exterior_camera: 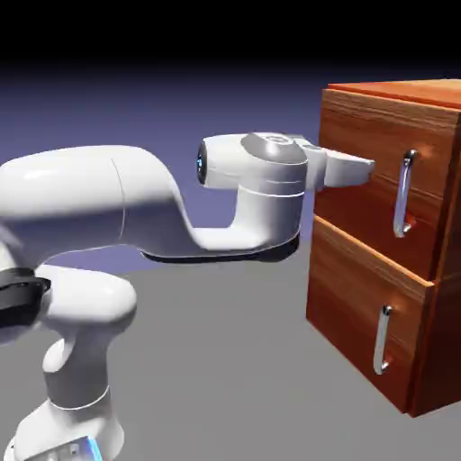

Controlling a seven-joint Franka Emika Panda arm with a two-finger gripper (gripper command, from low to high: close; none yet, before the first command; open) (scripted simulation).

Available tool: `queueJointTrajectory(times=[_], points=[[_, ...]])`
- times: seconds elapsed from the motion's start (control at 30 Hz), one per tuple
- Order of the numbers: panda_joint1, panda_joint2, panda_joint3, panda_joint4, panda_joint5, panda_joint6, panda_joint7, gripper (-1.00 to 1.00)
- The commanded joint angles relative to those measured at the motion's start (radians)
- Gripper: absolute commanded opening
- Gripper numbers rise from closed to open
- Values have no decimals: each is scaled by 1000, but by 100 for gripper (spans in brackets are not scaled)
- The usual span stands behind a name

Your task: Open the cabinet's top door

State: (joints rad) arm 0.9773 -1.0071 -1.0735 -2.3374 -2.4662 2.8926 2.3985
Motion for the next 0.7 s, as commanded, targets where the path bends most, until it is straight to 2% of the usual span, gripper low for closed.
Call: queueJointTrajectory(times=[0.0,0.3,0.5,0.53,0.67], points=[[17,-8,-19,8,-44,-3,29,0],[165,-75,-184,81,-423,-25,284,0],[339,-46,-272,224,-431,-37,280,0],[339,-46,-272,224,-431,-37,280,-100],[230,23,-208,125,-431,-111,371,-100]])
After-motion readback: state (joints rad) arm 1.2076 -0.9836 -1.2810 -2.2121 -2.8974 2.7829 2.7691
